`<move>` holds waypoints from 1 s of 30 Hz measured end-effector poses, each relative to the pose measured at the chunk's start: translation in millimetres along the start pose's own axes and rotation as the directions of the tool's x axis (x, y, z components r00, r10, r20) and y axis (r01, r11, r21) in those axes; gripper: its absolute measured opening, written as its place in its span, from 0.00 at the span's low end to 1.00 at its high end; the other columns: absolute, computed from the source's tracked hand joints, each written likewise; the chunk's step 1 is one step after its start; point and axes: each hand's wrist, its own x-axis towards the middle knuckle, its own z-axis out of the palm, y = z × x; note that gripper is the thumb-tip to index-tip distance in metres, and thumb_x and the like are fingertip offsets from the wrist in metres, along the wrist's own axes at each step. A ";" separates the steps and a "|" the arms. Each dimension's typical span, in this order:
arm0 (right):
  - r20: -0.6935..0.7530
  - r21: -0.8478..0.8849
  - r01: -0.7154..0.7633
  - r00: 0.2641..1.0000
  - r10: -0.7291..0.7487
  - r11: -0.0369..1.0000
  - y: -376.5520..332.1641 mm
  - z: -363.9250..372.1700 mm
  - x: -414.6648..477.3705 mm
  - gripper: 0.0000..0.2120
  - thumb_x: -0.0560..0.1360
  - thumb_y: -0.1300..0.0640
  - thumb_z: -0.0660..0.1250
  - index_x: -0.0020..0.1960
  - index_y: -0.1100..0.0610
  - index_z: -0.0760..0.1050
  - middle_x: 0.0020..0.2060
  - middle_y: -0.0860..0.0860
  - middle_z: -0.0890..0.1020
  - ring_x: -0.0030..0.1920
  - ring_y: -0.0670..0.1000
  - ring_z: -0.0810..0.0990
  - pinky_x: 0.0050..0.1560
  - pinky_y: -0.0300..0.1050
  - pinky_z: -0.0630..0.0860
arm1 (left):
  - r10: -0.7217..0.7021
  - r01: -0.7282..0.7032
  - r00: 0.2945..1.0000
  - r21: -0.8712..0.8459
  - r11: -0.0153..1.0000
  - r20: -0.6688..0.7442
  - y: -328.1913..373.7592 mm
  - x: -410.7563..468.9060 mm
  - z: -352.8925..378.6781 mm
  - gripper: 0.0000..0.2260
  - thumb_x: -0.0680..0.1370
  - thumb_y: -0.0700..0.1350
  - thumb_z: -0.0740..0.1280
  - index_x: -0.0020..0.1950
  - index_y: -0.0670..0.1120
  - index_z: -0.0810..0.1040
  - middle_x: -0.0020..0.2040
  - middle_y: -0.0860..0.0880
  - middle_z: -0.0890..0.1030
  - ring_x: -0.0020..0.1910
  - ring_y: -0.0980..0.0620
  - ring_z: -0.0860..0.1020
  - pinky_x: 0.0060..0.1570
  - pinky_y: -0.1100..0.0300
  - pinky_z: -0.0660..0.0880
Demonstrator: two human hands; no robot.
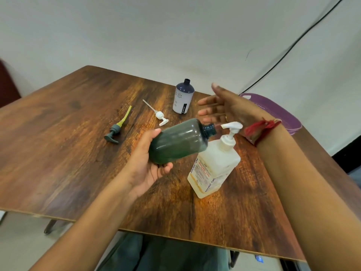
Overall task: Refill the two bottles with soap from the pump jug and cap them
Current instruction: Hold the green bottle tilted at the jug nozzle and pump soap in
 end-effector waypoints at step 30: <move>-0.537 0.238 0.498 0.783 -0.314 0.834 88.1 117.9 -98.0 0.39 0.61 0.59 0.79 0.66 0.47 0.64 0.58 0.50 0.79 0.57 0.49 0.80 0.54 0.49 0.80 | 0.064 -0.095 0.991 0.275 0.957 0.120 -40.7 -16.0 1.9 0.24 0.74 0.66 0.55 0.48 0.53 0.84 0.47 0.44 0.83 0.39 0.47 0.79 0.34 0.57 0.75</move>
